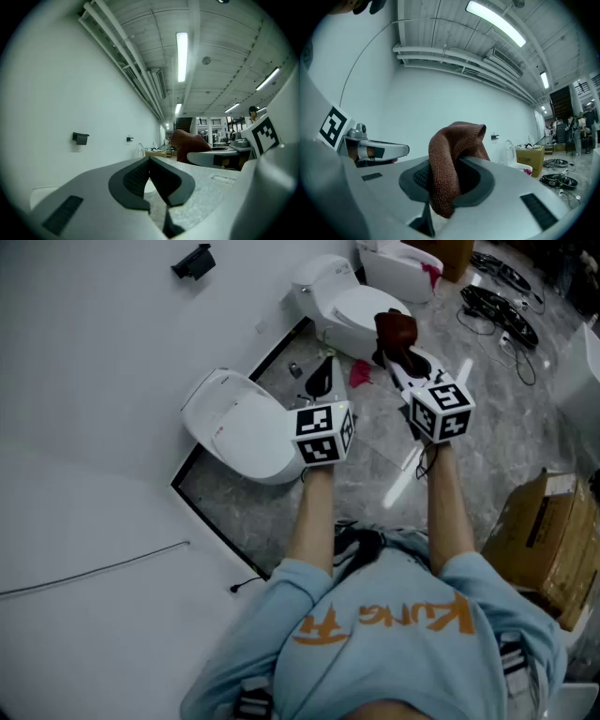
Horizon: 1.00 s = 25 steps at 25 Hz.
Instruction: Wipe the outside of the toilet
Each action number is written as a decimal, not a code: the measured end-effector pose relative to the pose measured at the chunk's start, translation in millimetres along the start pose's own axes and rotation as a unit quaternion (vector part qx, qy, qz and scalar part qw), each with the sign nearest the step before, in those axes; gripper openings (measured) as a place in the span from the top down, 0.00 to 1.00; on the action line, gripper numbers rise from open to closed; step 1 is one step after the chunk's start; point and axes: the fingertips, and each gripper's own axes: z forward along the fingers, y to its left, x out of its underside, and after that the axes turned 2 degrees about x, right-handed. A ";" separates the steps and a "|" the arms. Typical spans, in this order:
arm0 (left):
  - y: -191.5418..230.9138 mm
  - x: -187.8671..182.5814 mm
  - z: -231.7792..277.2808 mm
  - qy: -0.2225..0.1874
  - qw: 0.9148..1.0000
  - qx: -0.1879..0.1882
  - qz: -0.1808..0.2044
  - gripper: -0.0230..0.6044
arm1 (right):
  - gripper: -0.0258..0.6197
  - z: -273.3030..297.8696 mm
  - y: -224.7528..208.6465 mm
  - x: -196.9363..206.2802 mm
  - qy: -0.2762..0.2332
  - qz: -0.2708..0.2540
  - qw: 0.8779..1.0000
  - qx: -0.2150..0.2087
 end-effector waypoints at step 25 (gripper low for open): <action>-1.0 0.0 65.6 -0.009 0.999 0.004 -0.040 0.96 | 0.85 -12.6 -89.8 -11.9 -0.025 0.017 0.998 0.051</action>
